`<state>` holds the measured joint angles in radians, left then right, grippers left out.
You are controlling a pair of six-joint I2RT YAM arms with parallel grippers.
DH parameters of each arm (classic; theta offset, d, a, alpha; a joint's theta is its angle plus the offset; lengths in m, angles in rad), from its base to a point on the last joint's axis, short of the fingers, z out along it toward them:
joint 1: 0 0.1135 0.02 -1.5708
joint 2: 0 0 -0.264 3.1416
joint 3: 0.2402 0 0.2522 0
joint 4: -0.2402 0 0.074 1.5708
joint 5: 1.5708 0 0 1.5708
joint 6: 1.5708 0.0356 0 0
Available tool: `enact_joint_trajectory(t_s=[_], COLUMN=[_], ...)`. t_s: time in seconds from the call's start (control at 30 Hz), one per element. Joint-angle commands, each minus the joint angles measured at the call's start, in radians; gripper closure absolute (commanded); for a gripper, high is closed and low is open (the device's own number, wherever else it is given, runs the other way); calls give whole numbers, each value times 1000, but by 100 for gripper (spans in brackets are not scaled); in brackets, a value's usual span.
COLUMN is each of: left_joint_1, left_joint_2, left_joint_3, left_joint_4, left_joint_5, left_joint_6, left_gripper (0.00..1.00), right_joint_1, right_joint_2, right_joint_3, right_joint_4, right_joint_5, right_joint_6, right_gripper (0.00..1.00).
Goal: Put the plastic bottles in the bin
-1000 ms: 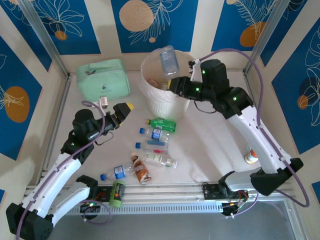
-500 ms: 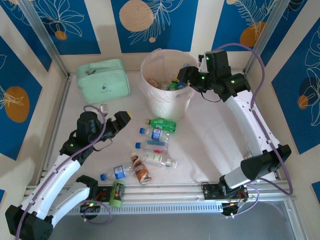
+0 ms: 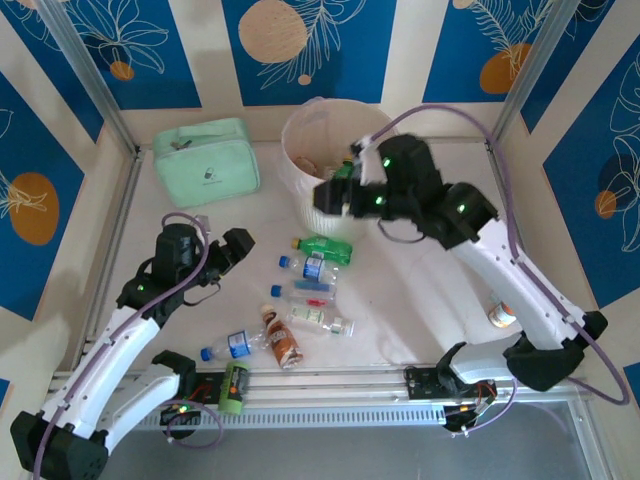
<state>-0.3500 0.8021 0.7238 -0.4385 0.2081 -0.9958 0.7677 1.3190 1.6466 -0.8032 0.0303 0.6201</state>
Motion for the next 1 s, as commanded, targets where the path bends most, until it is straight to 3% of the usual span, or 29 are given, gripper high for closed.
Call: enact_joint_trajectory(t_s=[0.0,0.2,0.37,0.5,0.63,0.97], left_joint_1=[34,76,102,107,108,117], left_joint_2=[-1,-12,-23,-23,-27,-41], left_joint_3=[-2,-16,-20,-31,-56,-88], left_joint_4=[-89,-174,-183,-161,-135,-107], left_joint_5=[-52,-101,-100,-82,-51,-29], left_joint_6=[-39,-74,-80,-92,-104,-110], left_gripper=[10,12,13,13,14,14], right_joint_1=[122,333,399,408,396,324], right_joint_2=[17,89,185,234,252,309], right_joint_3=[-120,-278,-314,-315,-332,-391], right_joint_4=[0,18,-45,-130,-209,-194], right_joint_5=[17,52,46,130,240,166], right_joint_6=[-43,34,98,91,7,-135], right_gripper=[25,26,26,24,12,8])
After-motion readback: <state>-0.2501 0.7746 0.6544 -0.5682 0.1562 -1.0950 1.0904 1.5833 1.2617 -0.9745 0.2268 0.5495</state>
